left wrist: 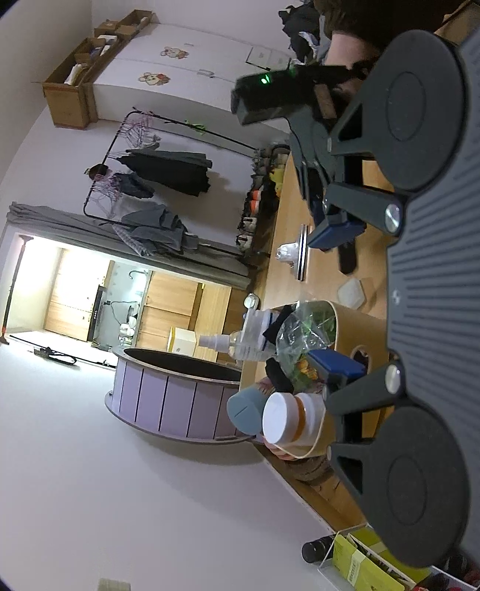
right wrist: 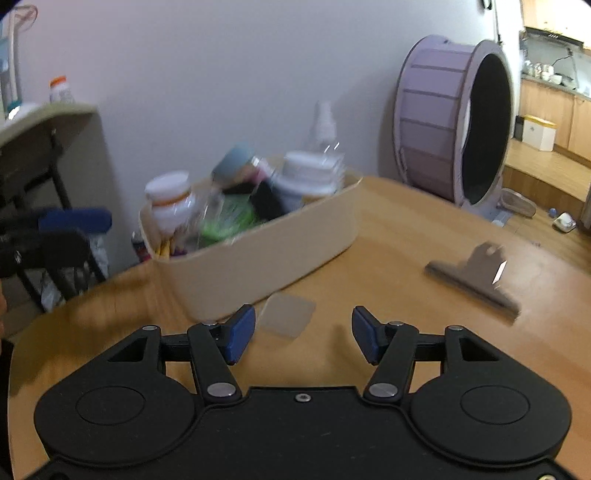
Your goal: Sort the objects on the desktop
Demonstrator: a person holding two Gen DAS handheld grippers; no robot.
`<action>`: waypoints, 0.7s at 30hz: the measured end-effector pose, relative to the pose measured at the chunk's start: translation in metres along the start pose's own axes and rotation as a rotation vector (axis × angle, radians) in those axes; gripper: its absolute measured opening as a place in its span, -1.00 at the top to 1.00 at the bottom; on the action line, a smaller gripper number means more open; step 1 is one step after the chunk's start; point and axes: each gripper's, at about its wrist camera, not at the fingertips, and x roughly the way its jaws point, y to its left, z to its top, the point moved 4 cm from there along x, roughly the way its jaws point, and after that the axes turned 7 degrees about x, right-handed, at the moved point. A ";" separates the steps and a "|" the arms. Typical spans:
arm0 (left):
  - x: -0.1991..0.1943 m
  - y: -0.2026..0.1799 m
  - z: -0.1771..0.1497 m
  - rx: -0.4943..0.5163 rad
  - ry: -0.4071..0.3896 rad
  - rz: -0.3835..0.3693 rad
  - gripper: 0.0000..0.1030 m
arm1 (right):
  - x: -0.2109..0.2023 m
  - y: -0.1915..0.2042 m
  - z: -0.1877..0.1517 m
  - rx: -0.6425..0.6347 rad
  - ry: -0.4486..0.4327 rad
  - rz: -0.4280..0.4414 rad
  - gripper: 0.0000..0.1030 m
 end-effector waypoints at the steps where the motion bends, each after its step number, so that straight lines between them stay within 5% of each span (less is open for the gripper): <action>1: 0.001 0.000 0.000 -0.001 0.002 0.000 -0.16 | 0.003 0.002 -0.001 -0.009 0.004 0.000 -0.12; 9: 0.003 0.003 0.000 -0.008 0.008 -0.001 -0.16 | 0.020 0.010 -0.001 -0.048 0.042 -0.003 -0.06; 13: 0.003 0.004 -0.001 -0.008 0.015 -0.002 -0.16 | 0.021 0.009 -0.004 -0.061 0.042 -0.010 0.41; 21: 0.003 0.004 0.001 -0.013 0.007 -0.005 -0.16 | -0.015 -0.010 -0.005 0.037 -0.019 -0.015 0.46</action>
